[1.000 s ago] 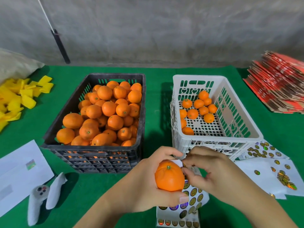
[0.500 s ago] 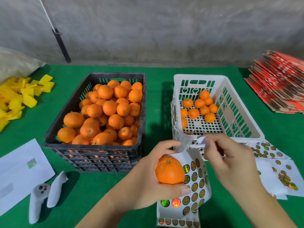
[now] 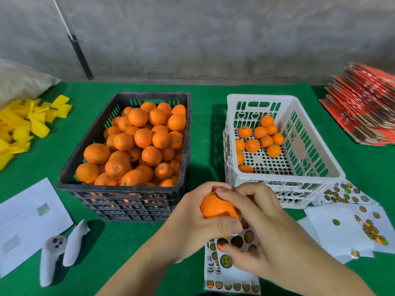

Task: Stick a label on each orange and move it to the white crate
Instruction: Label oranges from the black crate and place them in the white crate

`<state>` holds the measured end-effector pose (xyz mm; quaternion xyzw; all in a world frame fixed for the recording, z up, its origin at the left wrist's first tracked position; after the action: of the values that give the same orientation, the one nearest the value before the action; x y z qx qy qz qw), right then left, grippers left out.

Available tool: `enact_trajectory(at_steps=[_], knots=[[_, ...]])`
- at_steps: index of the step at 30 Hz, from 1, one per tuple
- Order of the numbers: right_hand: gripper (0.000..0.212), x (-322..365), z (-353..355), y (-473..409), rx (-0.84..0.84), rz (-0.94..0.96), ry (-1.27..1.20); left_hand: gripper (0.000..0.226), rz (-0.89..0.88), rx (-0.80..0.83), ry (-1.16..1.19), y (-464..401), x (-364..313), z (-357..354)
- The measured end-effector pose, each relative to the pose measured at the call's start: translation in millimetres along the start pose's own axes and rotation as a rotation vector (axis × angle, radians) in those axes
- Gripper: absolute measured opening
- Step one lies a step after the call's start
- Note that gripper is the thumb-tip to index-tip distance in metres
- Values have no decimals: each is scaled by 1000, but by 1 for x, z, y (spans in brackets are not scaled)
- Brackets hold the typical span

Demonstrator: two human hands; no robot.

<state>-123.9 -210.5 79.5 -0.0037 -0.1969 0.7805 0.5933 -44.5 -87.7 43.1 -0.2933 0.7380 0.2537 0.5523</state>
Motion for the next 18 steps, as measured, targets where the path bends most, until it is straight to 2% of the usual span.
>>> enact_trajectory(at_steps=[1, 3, 5, 7, 10, 12, 15, 18], knots=[[86, 1, -4, 0, 12, -20, 23, 89, 9, 2, 64, 0, 1, -1], [81, 3, -5, 0, -38, -52, -16, 90, 28, -14, 142, 0, 2, -3], [76, 4, -1, -3, -92, -56, -120, 78, 58, -49, 279, 0, 3, -3], [75, 1, 2, -3, -146, -39, -231, 70, 145, -62, 479, 0, 5, -5], [84, -4, 3, -11, -174, -68, -413, 80, 341, 0, 913, 5, 10, -18], [90, -8, 4, -16, -211, -90, -513, 78, 379, 38, 1055, 5, 8, -26], [87, -26, 19, -22, -324, -117, -468, 62, 309, 92, 928, -1, 9, -26], [99, -70, 31, -27, -386, -357, -224, 41, 214, -75, 519, -6, 13, -3]])
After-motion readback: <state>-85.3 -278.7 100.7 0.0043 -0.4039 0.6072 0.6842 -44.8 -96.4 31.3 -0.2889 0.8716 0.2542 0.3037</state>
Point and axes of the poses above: each hand's wrist, its own y-axis away from the middle knuckle, its own z-axis out of the back of the hand, x = y × z, the point moved 7 cm from there along -y, towards the middle knuckle, and after that the axes turned 13 degrees about y, right-handed, at the moved point
